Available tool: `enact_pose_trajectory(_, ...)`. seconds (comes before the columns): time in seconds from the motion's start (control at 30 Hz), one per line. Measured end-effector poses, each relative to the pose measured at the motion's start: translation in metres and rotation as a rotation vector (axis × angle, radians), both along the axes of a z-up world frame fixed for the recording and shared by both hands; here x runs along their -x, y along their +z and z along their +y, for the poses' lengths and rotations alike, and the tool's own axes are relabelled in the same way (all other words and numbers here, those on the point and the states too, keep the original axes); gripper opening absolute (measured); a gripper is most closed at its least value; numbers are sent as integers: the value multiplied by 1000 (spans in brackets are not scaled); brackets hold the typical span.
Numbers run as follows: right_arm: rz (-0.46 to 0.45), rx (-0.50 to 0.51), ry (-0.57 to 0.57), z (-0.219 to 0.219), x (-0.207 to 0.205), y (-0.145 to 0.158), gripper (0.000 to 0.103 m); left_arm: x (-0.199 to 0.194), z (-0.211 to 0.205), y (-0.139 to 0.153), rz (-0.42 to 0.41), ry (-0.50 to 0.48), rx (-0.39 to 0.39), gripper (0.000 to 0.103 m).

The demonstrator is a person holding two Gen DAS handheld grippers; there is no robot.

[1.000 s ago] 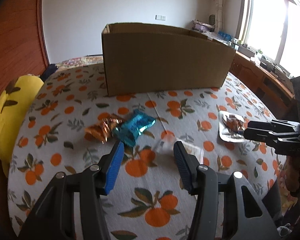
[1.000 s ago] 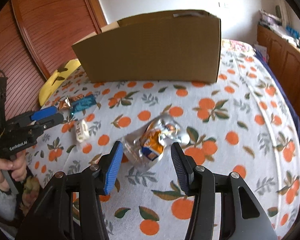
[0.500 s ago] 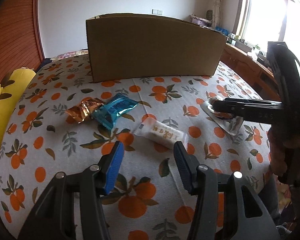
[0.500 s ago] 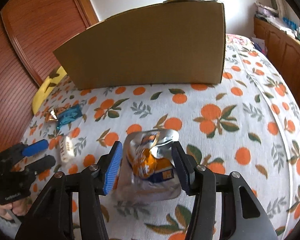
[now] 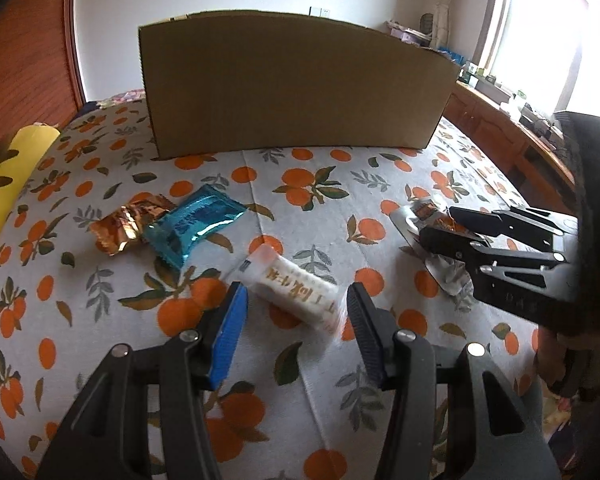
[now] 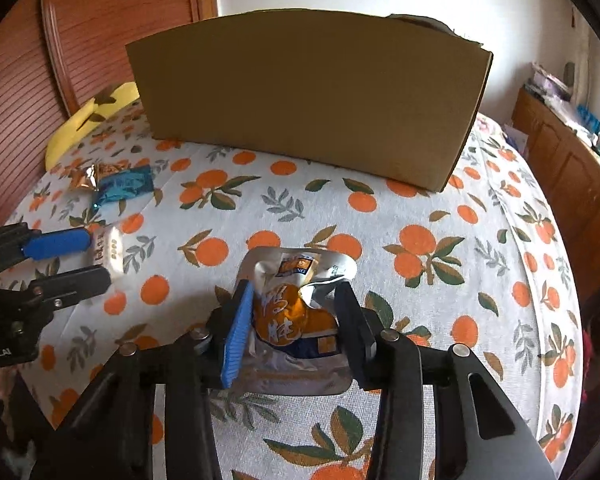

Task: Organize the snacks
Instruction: 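Grasp the silver-orange duck pouch with the right tool, then grasp the white printed bar with the left tool while the right tool holds its pouch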

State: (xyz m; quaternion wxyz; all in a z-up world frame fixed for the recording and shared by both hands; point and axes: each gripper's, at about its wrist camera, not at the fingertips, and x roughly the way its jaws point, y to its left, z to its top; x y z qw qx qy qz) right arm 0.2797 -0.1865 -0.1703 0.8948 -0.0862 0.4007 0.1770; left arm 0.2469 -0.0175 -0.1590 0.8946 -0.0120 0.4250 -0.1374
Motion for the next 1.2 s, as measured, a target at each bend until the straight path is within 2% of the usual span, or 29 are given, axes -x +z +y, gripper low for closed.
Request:
enact_pose_trajectory(0.13, -5, -6, -5, 0, 0, 0, 40, -4, -8, -1, -7, 10, -26, 47)
enact_pose_trajectory(0.3, -3, -17, -6, -1, -1, 0, 39, -12, -17, -1, -3, 26, -72, 47)
enact_pose_trajectory(0.43, -2, -18, -6, -2, 0, 0, 40, -19, -17, 2, 5, 34, -43, 50)
enact_pose_trajectory(0.5, 0, -23, -6, -2, -1, 0, 40, -22, -15, 4, 2, 46, -33, 55)
enact_pose_trajectory(0.7, 1, -27, -6, -2, 0, 1, 40, -39, -14, 0, 55, 67, 22, 57)
enact_pose_trajectory(0.97, 1, -30, -6, -2, 0, 1, 40, -53, -19, 1, 40, 105, -8, 57)
enact_pose_trajectory(1.03, 0, -27, -6, -2, 0, 1, 40, -54, -16, -1, 32, 120, -19, 54)
enact_pose_trajectory(1.1, 4, -32, -5, -3, 0, 1, 40, -54, -15, -2, 17, 118, -39, 38)
enact_pose_trajectory(1.13, 5, -34, -5, -3, 0, 1, 40, -53, -14, -2, 12, 113, -42, 35)
enact_pose_trajectory(1.17, 4, -35, -4, -3, 0, 1, 40, -52, -14, -2, 12, 103, -38, 23)
enact_pose_trajectory(1.2, 4, -35, -5, -3, 0, 1, 40, -51, -14, -2, 16, 93, -36, 17)
